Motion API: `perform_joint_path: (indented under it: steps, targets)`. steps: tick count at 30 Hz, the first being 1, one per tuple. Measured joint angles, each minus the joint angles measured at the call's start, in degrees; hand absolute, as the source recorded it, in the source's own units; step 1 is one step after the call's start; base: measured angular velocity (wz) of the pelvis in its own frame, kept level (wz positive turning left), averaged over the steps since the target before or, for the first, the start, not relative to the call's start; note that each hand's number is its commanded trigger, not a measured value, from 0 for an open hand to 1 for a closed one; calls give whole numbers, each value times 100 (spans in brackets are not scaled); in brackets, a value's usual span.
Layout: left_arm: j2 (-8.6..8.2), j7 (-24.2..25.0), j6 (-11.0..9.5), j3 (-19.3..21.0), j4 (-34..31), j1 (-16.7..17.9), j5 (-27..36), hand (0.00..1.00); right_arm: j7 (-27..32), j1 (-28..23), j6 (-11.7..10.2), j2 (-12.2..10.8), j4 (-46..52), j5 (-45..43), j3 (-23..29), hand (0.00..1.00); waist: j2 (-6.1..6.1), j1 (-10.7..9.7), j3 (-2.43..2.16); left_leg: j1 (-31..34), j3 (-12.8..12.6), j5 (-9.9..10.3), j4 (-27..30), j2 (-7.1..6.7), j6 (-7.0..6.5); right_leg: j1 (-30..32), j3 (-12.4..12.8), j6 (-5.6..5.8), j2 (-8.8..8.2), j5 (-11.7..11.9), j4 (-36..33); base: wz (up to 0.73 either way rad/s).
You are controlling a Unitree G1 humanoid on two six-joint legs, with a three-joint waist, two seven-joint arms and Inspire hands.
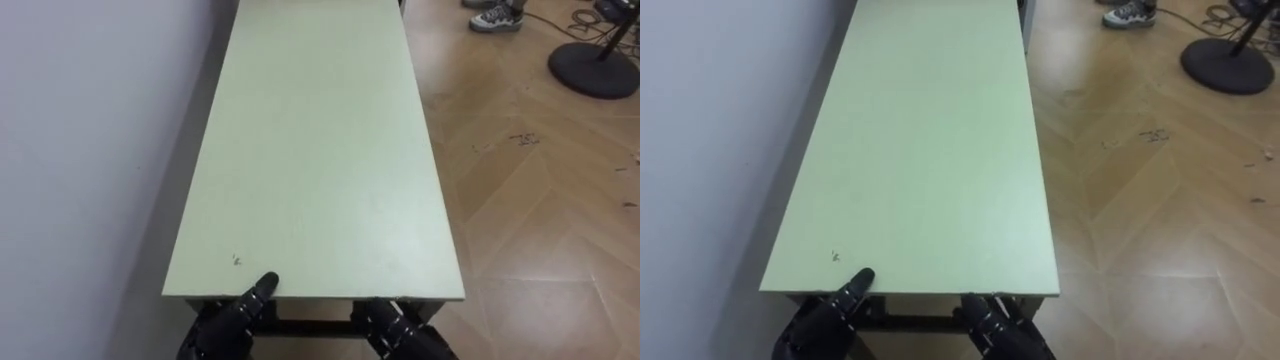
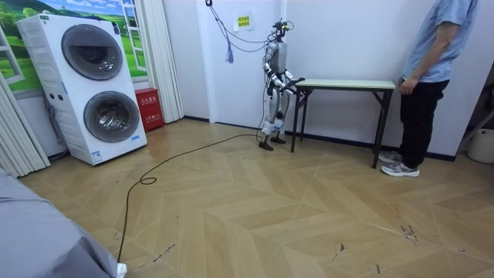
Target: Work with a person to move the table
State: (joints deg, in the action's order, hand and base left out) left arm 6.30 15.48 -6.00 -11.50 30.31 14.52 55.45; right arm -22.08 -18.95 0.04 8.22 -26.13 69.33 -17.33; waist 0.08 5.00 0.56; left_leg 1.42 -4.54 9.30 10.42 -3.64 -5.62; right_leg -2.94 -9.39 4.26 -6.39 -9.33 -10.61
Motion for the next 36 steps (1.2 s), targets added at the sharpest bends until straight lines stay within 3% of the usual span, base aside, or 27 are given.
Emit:
perform_joint_path:
  steps: [5, 7, 11, 14, 15, 18, 19, 24, 27, 32, 36]
  targets:
    - [57, 288, 117, 7, -56, -5, 0, 0, -552, 50, 40, 36, 80, -293, -15, 0, -7, -5, 1, 11, 8, 0, 34, 2, 0, -5, -10, 0, 2, 0, 3, 0]
    - [163, 481, 272, -154, -222, -3, 4, 0, -793, 164, 113, 88, 187, -552, -147, 0, -34, -25, 11, 84, 8, 0, 61, 8, 1, 24, -6, 0, 5, 0, 7, 2]
    - [330, 634, 336, -242, -379, -7, -8, 0, -1379, 367, 257, 138, 246, -983, -223, 0, -46, -55, 20, 240, 28, 2, 147, 10, 0, 122, -39, 0, -4, 0, 6, 9]
    - [502, 771, 438, -302, -578, -7, 16, 0, -1756, 544, 388, 324, 261, -1251, -444, 0, -36, -68, 20, 389, 27, 10, 235, 10, -11, 220, -40, 0, -12, 0, -2, 2]
    - [611, 862, 458, -468, -713, -14, 8, 0, -1883, 594, 430, 486, 341, -1348, -600, 0, -35, -69, 21, 468, 28, 12, 285, 9, -14, 278, -32, 0, -17, 0, -8, 0]
    - [743, 1186, 516, -1028, -953, -155, -121, 0, -2001, 628, 438, 773, 548, -1394, -928, 0, -50, -104, 28, 500, 41, 18, 319, 9, -20, 300, -9, 3, -16, -2, -25, 0]
    - [865, 1241, 568, -1152, -1027, -218, -212, 0, -2037, 676, 435, 905, 591, -1417, -945, 0, -57, -166, 33, 518, 55, 22, 340, 15, -14, 306, -16, 3, -8, -2, -27, 0]
    - [1236, 1258, 860, -1394, -1308, -428, -275, 0, -2120, 716, 427, 1294, 824, -1386, -1049, 0, 12, -333, 53, 757, 67, 93, 579, 94, 34, 417, -35, -5, 64, 2, -33, 0]
    - [1303, 1258, 946, -1507, -1372, -510, -350, 0, -2159, 714, 424, 1500, 921, -1386, -1086, 0, 105, -377, 44, 853, 74, 112, 655, 120, 43, 516, -22, -22, 85, 5, -116, -1]
    - [1426, 1256, 944, -1699, -1370, -569, -612, 0, -2176, 635, 356, 1588, 870, -1513, -1093, 0, 120, -433, 35, 755, 75, 106, 618, 116, 45, 433, -6, -23, 86, 3, -117, 0]
    - [1522, 1240, 1014, -1860, -1228, -543, -1030, 0, -2044, 628, 416, 1603, 639, -1857, -1143, 0, 53, -485, 48, 569, 78, 93, 483, 107, 58, 312, -2, -22, 84, 2, -109, 0]
